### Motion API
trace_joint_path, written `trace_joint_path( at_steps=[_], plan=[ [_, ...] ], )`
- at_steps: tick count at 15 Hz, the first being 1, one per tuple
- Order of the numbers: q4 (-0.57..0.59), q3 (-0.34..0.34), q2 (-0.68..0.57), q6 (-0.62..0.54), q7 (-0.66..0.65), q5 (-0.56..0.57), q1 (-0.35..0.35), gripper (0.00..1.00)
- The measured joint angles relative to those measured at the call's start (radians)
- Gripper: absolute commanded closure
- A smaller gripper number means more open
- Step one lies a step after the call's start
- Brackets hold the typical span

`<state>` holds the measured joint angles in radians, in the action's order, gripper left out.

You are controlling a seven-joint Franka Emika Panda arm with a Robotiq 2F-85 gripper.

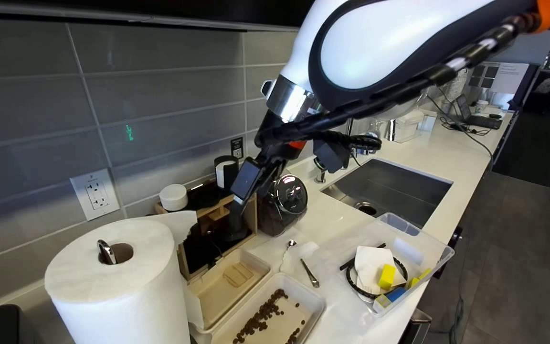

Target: Grab a paper towel and place it onto the bowl

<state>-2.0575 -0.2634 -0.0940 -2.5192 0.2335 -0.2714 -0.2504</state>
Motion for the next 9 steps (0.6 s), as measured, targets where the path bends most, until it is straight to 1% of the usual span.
trace_joint_path(
  at_steps=[9],
  plan=[
    [0.003, 0.000, 0.000, 0.000, 0.012, 0.000, 0.001, 0.00]
  ],
)
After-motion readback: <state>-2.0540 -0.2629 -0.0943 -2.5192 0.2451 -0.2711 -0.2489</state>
